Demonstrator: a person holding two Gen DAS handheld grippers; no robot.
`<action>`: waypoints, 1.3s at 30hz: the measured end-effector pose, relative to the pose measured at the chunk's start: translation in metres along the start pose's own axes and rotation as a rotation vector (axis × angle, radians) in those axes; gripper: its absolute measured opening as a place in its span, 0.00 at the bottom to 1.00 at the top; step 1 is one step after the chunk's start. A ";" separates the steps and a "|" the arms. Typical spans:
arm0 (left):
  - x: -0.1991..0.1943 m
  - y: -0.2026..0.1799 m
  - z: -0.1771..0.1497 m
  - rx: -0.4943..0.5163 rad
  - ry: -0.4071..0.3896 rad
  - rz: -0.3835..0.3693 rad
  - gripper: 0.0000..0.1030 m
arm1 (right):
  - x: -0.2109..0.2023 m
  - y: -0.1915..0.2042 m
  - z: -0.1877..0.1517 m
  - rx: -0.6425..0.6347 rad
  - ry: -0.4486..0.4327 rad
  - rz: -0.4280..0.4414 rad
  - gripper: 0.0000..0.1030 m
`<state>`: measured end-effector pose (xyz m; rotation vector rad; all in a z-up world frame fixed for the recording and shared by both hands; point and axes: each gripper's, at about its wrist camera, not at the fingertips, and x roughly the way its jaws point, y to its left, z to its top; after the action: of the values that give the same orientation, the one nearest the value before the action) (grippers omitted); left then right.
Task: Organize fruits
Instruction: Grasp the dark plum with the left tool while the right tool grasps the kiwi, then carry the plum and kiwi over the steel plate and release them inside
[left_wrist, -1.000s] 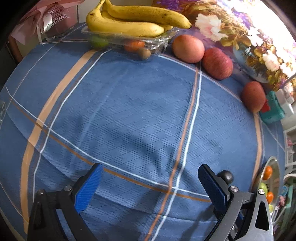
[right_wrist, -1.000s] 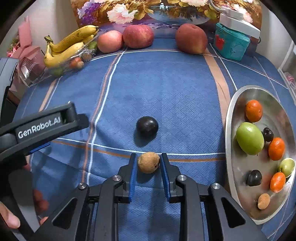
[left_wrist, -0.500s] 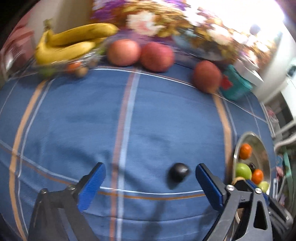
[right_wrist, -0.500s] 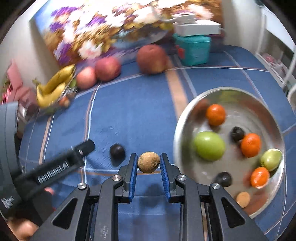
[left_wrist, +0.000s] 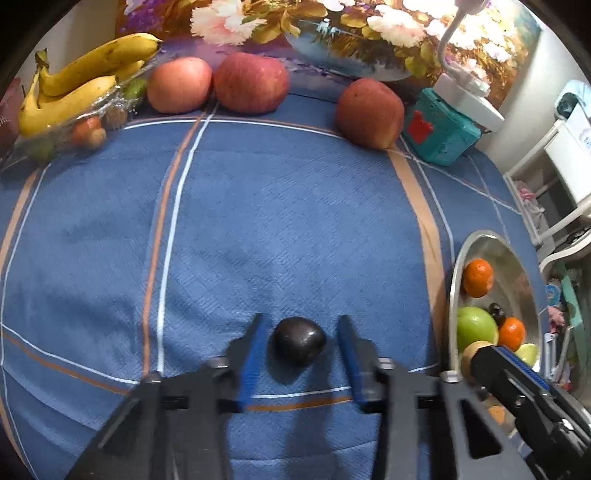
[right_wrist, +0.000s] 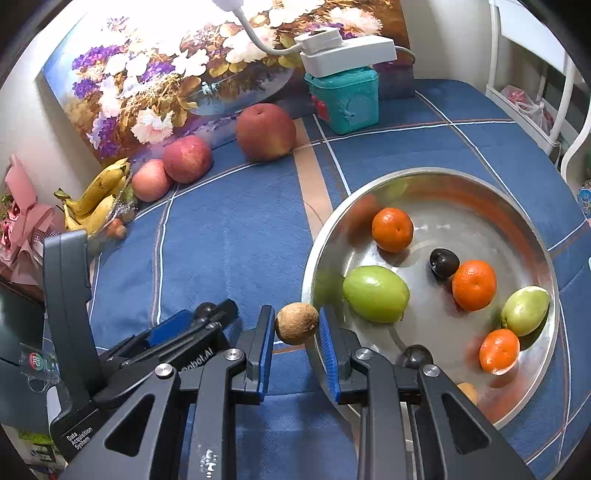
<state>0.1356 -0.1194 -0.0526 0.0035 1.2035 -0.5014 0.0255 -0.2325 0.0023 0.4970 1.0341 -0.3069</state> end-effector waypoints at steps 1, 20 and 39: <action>-0.001 0.000 -0.001 -0.002 0.002 -0.007 0.31 | 0.000 -0.001 0.000 0.002 0.001 0.001 0.25; -0.056 -0.044 -0.001 0.049 -0.036 -0.184 0.28 | -0.033 -0.069 0.011 0.174 -0.094 -0.094 0.25; -0.030 -0.106 -0.039 0.234 0.095 -0.171 0.38 | -0.009 -0.104 -0.004 0.259 0.012 -0.154 0.26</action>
<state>0.0532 -0.1926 -0.0135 0.1268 1.2381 -0.7977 -0.0306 -0.3190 -0.0167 0.6539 1.0523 -0.5807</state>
